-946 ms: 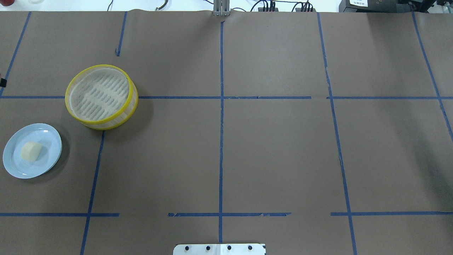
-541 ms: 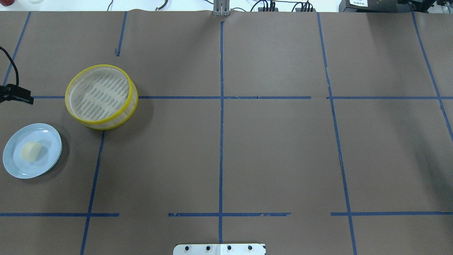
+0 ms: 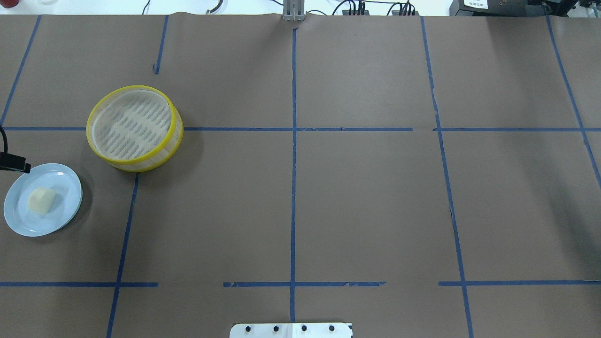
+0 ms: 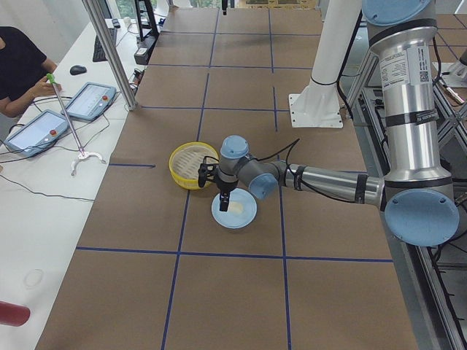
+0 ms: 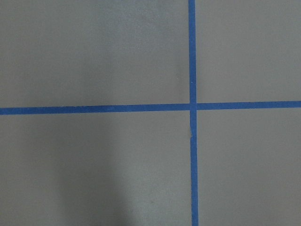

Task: Place bun in steamer
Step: 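Move the left gripper over the white bun on the blue plate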

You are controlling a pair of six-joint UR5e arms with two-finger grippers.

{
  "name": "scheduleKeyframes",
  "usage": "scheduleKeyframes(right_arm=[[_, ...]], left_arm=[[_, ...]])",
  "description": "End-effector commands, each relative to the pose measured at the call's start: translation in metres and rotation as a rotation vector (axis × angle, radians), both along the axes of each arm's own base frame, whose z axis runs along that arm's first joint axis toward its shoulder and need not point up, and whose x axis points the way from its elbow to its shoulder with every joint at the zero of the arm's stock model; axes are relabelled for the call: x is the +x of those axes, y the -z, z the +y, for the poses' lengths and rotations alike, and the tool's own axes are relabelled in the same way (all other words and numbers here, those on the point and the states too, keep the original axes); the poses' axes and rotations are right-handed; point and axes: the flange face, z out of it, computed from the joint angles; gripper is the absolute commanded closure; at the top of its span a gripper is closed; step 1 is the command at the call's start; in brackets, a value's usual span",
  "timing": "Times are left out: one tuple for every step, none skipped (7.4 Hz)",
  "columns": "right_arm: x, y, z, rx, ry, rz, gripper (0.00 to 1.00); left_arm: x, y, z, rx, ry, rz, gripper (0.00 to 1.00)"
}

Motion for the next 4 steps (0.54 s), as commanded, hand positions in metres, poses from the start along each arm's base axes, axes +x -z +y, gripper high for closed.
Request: scheduleKeyframes(right_arm=[[0.0,0.0,0.0,0.0,0.0,0.0,0.0],[0.0,0.0,0.0,0.0,0.0,0.0,0.0],[0.0,0.0,0.0,0.0,0.0,0.0,0.0],[0.0,0.0,0.0,0.0,0.0,0.0,0.0]], left_arm=[[0.011,-0.026,0.007,-0.028,-0.039,-0.014,0.0],[0.017,-0.027,0.009,-0.029,-0.047,-0.011,0.0],[0.023,-0.024,0.006,-0.028,-0.051,-0.005,0.0],[0.035,-0.023,0.003,-0.027,-0.069,-0.001,0.0]])
